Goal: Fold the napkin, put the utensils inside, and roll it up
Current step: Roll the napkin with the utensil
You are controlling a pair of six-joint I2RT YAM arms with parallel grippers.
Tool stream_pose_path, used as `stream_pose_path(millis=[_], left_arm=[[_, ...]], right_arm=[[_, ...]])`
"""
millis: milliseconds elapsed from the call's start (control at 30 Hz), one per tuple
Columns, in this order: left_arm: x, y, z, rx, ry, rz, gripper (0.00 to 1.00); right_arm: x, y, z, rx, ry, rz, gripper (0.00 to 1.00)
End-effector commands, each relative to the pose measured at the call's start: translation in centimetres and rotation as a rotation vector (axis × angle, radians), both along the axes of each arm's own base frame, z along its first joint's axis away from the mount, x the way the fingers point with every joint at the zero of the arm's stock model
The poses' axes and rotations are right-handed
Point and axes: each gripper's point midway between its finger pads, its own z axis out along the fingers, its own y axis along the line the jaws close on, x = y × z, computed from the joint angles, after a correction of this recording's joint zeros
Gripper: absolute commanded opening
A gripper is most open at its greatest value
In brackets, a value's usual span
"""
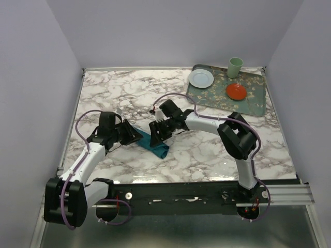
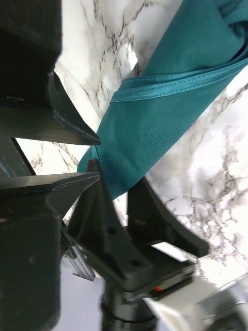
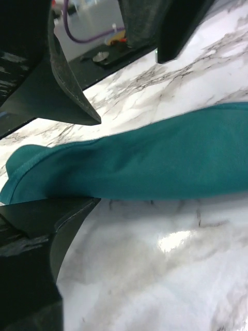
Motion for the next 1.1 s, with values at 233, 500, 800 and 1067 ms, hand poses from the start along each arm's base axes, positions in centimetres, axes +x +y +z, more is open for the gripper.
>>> stream_pose_path(millis=[233,500,800,1067], left_arm=[[1.8,6.6,2.0,0.101,-0.049,0.262,0.4],[1.8,6.5,1.5,0.072,-0.027,0.241,0.4],[1.7,6.5,1.3,0.063,-0.029,0.23,0.4],[1.6,6.4,1.1,0.056,-0.027,0.225,0.4]], right_arm=[[0.9,-0.4,2.6,-0.332,-0.476,0.017,0.83],[1.2,0.4,1.7,-0.485,-0.629,0.065,0.91],[-0.6,1.8,0.0,-0.539,-0.653,0.131,1.0],[-0.9,1.4,-1.8,-0.604,-0.669,0.101,1.0]])
